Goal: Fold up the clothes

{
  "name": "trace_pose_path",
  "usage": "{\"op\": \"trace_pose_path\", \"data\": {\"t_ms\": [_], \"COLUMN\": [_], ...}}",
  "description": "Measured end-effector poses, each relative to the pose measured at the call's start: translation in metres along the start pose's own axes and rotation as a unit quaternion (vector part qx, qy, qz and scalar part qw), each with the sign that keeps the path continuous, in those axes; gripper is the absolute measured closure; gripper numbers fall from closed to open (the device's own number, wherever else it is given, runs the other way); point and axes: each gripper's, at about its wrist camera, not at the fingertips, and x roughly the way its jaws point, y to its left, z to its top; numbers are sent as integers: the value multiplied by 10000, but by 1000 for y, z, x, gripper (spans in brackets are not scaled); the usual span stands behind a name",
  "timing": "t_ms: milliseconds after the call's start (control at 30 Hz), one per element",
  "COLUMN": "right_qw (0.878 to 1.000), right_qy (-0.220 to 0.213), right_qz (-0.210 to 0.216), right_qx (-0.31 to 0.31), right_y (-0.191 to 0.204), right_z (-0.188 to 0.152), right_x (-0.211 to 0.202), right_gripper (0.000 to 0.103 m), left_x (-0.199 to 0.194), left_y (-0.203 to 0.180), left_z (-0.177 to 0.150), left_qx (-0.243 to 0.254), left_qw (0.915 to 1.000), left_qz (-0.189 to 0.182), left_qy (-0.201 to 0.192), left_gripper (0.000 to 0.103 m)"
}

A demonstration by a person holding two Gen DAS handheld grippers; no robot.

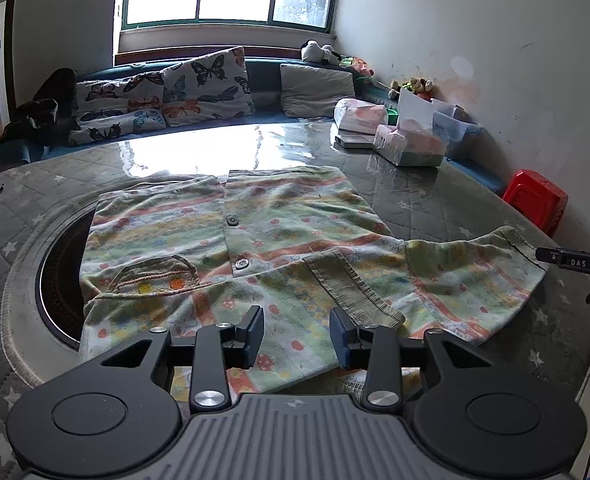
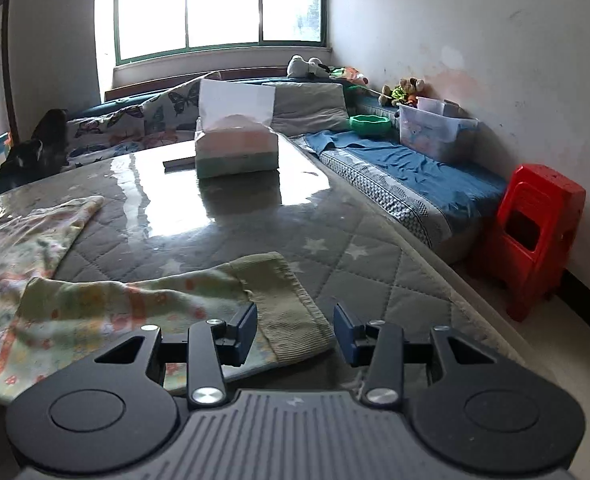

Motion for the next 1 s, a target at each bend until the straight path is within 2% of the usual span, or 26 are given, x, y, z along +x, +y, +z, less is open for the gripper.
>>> {"op": "trace_pose_path", "data": {"t_ms": [467, 567, 633, 733, 1000], "right_qw": [9994, 9993, 9992, 9987, 9904], "right_qy": [49, 38, 25, -27, -460], "right_qz": [-67, -12, 80, 273, 1292], "right_qx": [323, 369, 403, 421, 175], "right_y": [-9, -8, -6, 0, 51], "right_z": [-7, -7, -6, -1, 39], "right_x": [8, 7, 4, -2, -34], "right_gripper": [60, 71, 84, 92, 95], "left_x": [-6, -5, -5, -5, -8], "left_y": [3, 4, 5, 5, 15], "left_z": [-1, -2, -3, -3, -3], "left_qx": [-42, -63, -66, -80, -195], "left_qw": [9999, 9999, 9999, 9999, 9996], "left_qz": [142, 148, 151, 148, 203], "left_qy": [-2, 1, 3, -9, -64], "left_gripper": [62, 62, 62, 61, 60]}}
